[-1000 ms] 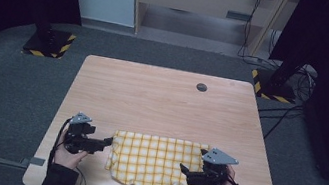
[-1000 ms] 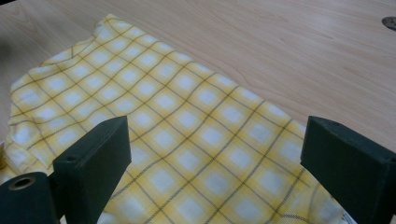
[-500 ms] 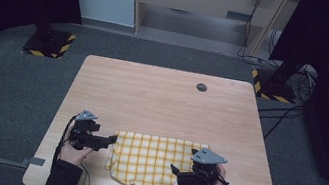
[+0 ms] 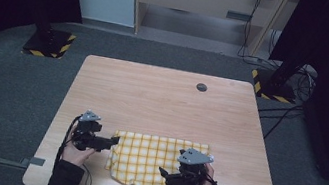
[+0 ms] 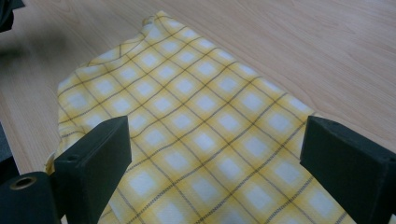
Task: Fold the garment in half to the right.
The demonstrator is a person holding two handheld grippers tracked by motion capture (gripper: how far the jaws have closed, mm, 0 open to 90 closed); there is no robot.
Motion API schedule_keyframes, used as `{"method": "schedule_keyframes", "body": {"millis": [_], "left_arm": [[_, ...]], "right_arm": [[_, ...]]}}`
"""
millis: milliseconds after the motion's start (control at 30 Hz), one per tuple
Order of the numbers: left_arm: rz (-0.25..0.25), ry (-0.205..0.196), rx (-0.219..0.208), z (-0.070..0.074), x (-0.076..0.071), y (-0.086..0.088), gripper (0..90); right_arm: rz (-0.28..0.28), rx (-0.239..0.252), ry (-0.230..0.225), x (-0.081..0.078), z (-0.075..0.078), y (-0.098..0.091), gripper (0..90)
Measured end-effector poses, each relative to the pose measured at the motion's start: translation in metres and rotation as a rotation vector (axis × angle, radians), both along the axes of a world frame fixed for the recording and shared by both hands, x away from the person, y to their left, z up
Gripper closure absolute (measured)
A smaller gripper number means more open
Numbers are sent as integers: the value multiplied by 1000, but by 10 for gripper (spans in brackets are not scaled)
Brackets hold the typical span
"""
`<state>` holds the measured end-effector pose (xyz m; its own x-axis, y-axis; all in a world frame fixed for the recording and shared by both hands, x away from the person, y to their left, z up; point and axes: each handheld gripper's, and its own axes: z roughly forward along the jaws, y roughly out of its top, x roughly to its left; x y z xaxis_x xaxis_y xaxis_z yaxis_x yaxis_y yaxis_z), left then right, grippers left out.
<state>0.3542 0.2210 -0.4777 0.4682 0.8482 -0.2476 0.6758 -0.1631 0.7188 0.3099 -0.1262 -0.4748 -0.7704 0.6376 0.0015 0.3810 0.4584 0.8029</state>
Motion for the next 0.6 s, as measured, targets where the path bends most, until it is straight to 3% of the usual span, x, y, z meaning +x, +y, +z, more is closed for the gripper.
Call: {"method": "schedule_keyframes", "body": {"millis": [300, 600], "left_arm": [[-7, 23, 11, -3, 2, -3, 77], [-27, 17, -3, -7, 8, -4, 92]], "right_arm": [[29, -9, 8, -1, -4, 13, 91], [57, -13, 18, -6, -7, 26, 96]]}}
